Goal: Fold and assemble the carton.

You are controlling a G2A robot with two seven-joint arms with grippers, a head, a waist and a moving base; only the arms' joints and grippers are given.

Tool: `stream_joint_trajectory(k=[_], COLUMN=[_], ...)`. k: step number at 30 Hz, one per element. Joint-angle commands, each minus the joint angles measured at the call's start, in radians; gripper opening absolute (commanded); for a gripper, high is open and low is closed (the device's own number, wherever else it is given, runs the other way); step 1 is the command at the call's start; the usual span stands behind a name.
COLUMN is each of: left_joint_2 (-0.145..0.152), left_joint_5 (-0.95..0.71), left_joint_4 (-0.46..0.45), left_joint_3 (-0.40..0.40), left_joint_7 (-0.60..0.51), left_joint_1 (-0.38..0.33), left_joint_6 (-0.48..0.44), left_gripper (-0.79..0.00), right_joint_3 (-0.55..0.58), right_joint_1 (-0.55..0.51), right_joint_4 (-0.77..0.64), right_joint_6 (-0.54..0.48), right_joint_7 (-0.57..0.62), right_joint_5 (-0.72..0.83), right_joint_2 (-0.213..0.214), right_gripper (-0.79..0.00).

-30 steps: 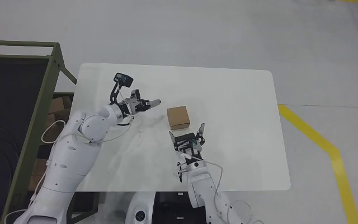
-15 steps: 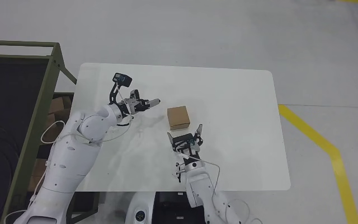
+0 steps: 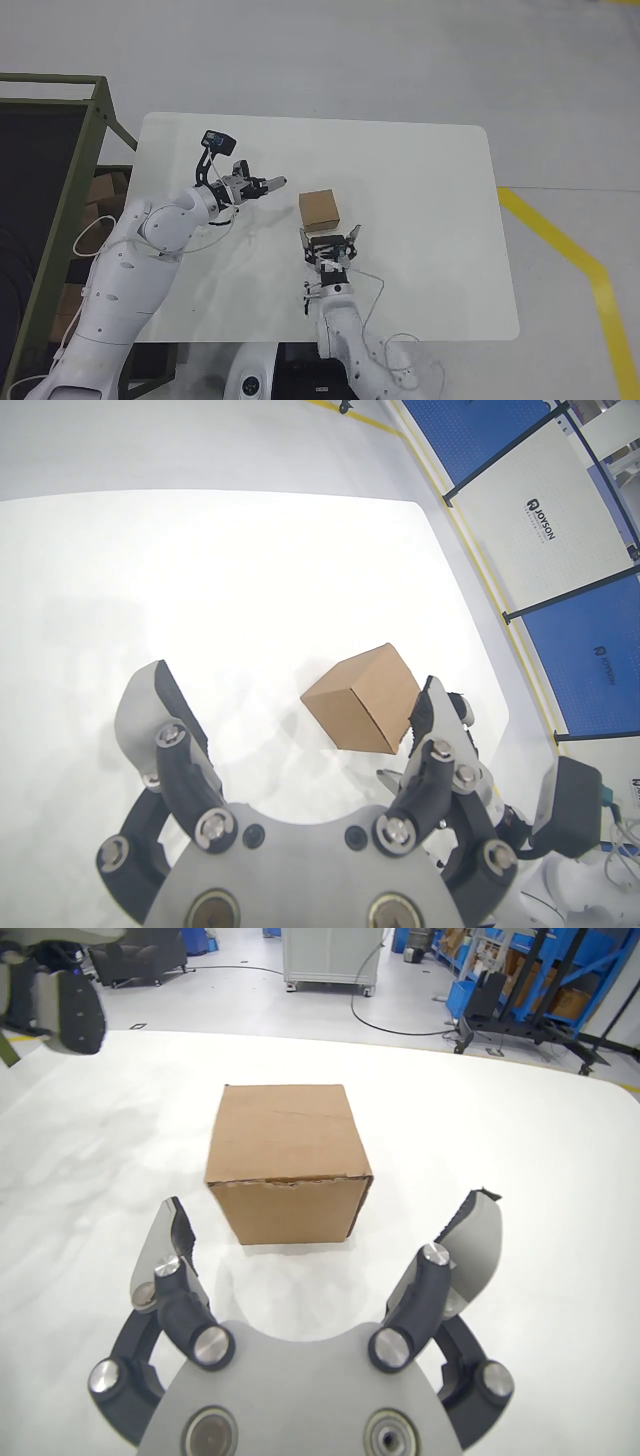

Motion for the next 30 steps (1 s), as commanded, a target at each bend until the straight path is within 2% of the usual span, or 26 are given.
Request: stream_joint_trajectory(k=[1,15,30], left_joint_2=[0.000,0.000,0.000], left_joint_5=[0.000,0.000,0.000], left_joint_4=[0.000,0.000,0.000], left_joint_3=[0.000,0.000,0.000], left_joint_7=[0.000,0.000,0.000], left_joint_1=[0.000,0.000,0.000], left_joint_6=[0.000,0.000,0.000], left_gripper=[0.000,0.000,0.000], right_joint_3=[-0.016,-0.075,-0.079], right_joint_1=[0.026,0.134,0.205], right_joint_4=[0.042,0.198,0.291], right_joint_6=[0.001,0.027,-0.021], right_joint_7=[-0.029,-0.182,-0.180], right_joint_5=[0.070,0.204,0.184], right_joint_2=[-0.009,-0.042,-0.060], right_gripper=[0.000,0.000,0.000])
